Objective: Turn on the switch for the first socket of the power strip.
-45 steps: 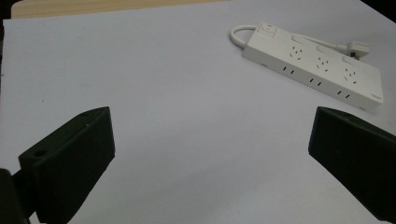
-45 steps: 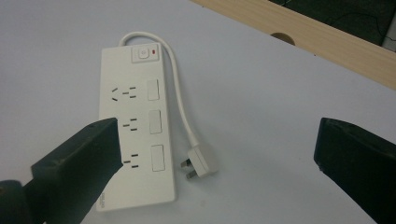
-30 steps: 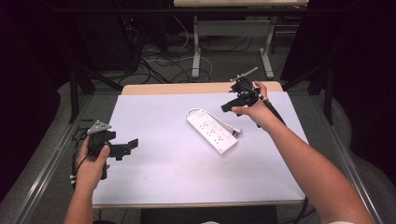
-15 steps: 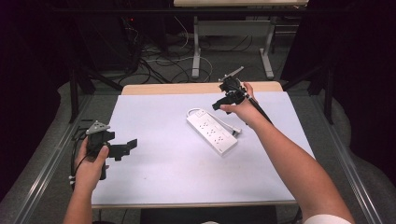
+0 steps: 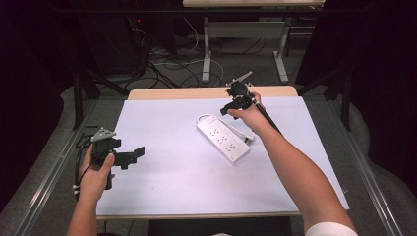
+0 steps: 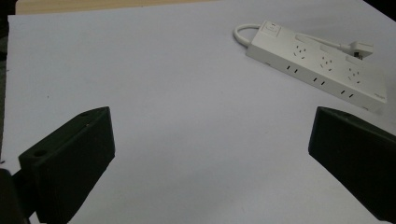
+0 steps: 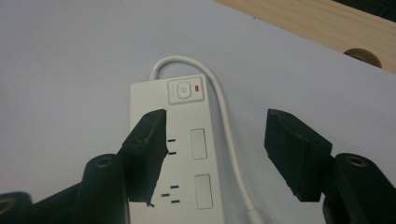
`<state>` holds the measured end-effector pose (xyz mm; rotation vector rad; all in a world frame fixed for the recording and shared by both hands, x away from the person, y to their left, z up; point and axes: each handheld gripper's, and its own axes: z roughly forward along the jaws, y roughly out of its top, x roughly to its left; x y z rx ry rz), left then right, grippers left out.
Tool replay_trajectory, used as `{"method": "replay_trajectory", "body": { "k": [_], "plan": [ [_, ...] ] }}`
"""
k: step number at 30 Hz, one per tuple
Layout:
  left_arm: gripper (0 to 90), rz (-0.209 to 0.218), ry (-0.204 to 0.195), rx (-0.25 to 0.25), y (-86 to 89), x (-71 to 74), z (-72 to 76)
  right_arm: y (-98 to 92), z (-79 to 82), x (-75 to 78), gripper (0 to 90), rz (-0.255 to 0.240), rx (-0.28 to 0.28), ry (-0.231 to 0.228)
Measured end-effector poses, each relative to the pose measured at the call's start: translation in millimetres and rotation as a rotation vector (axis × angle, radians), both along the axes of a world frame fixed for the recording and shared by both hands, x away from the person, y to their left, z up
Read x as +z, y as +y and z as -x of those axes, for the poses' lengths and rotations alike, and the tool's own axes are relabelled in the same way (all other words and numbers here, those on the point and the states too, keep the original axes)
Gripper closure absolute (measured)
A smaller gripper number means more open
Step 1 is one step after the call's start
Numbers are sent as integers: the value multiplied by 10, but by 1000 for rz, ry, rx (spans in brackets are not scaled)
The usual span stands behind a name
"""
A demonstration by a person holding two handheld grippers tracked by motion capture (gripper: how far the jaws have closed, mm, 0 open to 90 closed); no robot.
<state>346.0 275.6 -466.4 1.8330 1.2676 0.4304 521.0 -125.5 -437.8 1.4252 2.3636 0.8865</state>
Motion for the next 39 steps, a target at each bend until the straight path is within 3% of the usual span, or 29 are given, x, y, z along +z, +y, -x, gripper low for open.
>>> {"method": "replay_trajectory", "body": {
  "k": [4,5,7,8,16,18,20,30,39],
  "plan": [
    [3,2,-1,2,-1,-1,0,22,-34,-51,434,-21,-27,14],
    [3,-5,19,-13,14,14,2,31,-41,-64,437,-23,-33,17],
    [3,-6,19,-13,16,12,0,40,-58,-91,442,-30,-43,18],
    [3,-1,4,-1,7,-1,-2,40,-65,-99,444,-35,-40,19],
    [3,-1,1,2,15,-1,-1,70,-89,-161,474,-62,-96,11],
    [3,2,5,-2,22,6,1,80,-94,-180,478,-106,-143,57],
    [3,1,10,-8,31,12,1,73,-104,-198,489,-116,-152,60],
    [3,1,3,1,22,-20,-12,139,-104,-288,593,-134,-170,53],
    [3,7,13,8,11,-50,-21,221,-89,-374,675,-119,-170,27]
  ]
}}
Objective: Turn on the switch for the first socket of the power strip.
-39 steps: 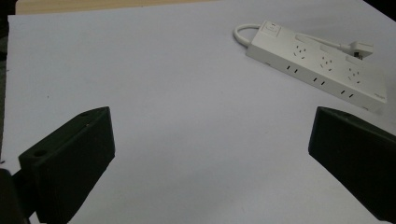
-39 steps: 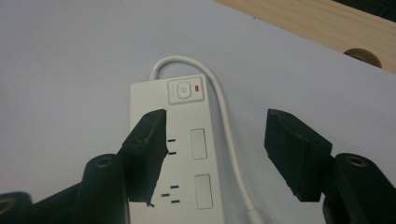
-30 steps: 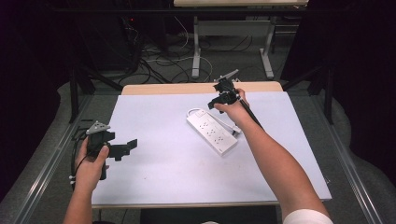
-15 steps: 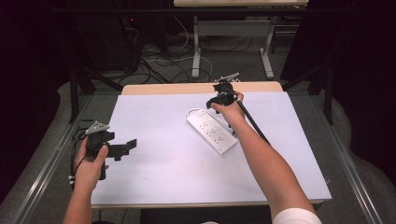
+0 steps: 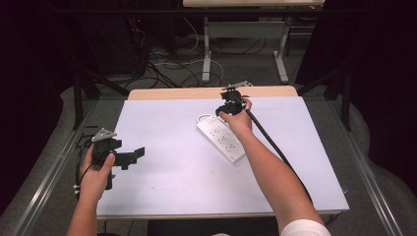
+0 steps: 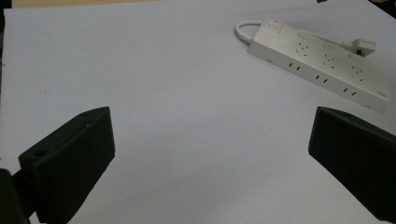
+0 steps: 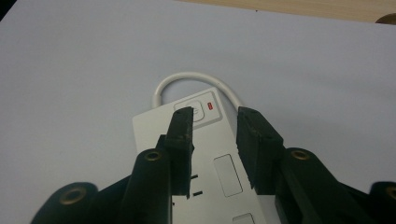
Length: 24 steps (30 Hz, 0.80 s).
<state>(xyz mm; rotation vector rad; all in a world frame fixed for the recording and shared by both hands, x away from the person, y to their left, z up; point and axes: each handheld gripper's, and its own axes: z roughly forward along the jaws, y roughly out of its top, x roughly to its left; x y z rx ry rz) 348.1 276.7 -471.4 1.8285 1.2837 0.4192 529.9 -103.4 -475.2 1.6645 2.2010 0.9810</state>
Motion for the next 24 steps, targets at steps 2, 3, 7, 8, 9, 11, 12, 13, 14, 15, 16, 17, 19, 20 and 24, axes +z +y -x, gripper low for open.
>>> {"method": "replay_trajectory", "body": {
  "k": [2,3,7,8,9,11,12,13,14,15,16,17,19,20,24],
  "plan": [
    [3,1,0,0,1,-1,-1,24,3,-27,705,3,-4,-1],
    [3,1,1,-1,2,-2,-2,35,3,-39,717,1,-6,-1],
    [3,-4,-1,-5,11,-3,-6,52,0,-96,769,-5,-10,-6],
    [3,-3,-2,-7,14,-3,-7,40,-2,-112,780,5,-11,-3],
    [3,-4,-3,-7,16,-2,-7,31,-4,-129,791,5,-11,0],
    [3,-3,-4,-9,18,-2,-10,13,-10,-159,814,9,-20,1],
    [3,-4,-3,-8,19,-2,-9,3,-12,-173,819,7,-26,2],
    [3,-3,-2,-8,19,-3,-10,3,-12,-173,819,7,-26,2],
    [3,-4,-2,-9,19,-3,-9,-23,-18,-206,839,-2,-26,1],
    [3,-3,-1,-9,18,-3,-10,-36,-20,-211,844,-3,-27,13],
    [3,-5,0,-8,17,-3,-10,-36,-20,-211,844,-3,-27,13],
    [3,-5,1,-9,17,-4,-10,-48,-21,-221,852,9,-31,16],
    [3,-6,1,-10,19,-5,-11,-62,-27,-258,886,5,-35,24],
    [3,-6,2,-9,20,-5,-11,-62,-27,-258,886,5,-35,24],
    [3,-7,1,-9,19,-5,-12,-69,-33,-298,900,5,-31,29]
  ]
}}
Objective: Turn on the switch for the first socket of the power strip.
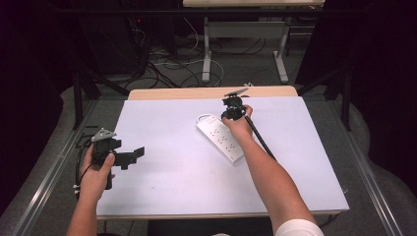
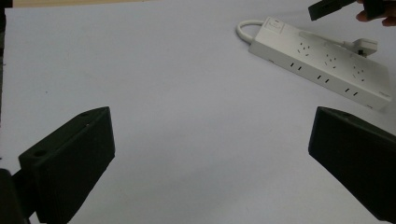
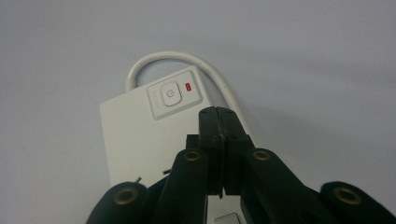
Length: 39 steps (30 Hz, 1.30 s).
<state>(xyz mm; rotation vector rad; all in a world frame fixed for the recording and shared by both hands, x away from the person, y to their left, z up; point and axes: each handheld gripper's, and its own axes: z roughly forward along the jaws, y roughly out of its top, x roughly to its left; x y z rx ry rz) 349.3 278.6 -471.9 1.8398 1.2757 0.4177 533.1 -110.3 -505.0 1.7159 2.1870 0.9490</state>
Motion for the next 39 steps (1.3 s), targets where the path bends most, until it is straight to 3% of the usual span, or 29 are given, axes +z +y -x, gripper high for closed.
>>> {"method": "replay_trajectory", "body": {
  "k": [18,27,39],
  "plan": [
    [3,-2,0,0,2,-8,-3,114,-6,-157,900,21,24,18],
    [3,3,-3,3,9,-8,-2,121,6,-157,900,25,23,20],
    [4,8,0,5,-11,-12,-3,91,15,-174,900,-1,11,18]
  ]
}}
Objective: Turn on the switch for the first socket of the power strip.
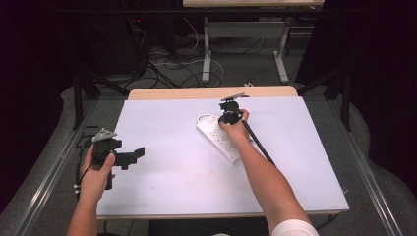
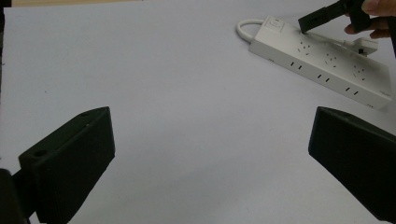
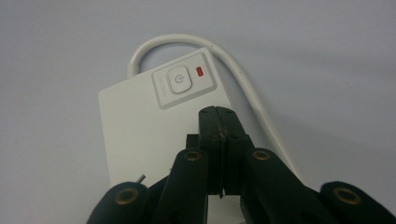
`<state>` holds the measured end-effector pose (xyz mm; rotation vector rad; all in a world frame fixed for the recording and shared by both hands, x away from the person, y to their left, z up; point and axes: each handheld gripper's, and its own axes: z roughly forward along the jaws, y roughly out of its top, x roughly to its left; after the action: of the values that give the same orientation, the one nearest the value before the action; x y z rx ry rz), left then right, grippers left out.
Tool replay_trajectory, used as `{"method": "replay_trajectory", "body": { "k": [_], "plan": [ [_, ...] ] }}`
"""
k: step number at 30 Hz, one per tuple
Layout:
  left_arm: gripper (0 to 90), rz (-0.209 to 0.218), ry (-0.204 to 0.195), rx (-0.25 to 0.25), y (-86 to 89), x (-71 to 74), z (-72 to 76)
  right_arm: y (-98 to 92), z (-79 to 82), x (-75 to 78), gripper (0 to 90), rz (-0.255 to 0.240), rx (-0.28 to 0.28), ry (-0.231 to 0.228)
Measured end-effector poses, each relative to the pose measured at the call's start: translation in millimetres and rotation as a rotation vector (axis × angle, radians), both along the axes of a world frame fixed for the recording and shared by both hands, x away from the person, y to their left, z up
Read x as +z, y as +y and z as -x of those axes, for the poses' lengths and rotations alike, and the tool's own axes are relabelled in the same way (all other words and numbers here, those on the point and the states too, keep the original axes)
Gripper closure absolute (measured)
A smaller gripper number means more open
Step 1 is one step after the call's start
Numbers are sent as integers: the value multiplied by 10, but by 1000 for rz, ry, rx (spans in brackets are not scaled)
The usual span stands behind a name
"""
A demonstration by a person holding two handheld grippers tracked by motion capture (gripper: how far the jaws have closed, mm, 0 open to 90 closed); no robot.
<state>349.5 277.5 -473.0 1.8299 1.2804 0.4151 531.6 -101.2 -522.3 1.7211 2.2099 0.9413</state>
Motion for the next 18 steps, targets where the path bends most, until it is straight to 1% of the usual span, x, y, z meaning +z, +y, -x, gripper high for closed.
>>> {"method": "replay_trajectory", "body": {
  "k": [2,3,8,10,18],
  "plan": [
    [3,-1,0,0,2,-2,-1,-7,-2,-2,900,0,2,-2],
    [3,-2,1,-1,2,-3,-2,-4,-1,0,900,-11,-1,3],
    [3,-1,0,0,-1,-1,1,-2,1,-1,900,-9,-2,1],
    [4,-3,1,-1,0,0,1,-6,1,-1,900,-16,3,2],
    [3,-12,1,-7,2,0,-2,1,4,-8,900,-5,0,-6]
  ]
}}
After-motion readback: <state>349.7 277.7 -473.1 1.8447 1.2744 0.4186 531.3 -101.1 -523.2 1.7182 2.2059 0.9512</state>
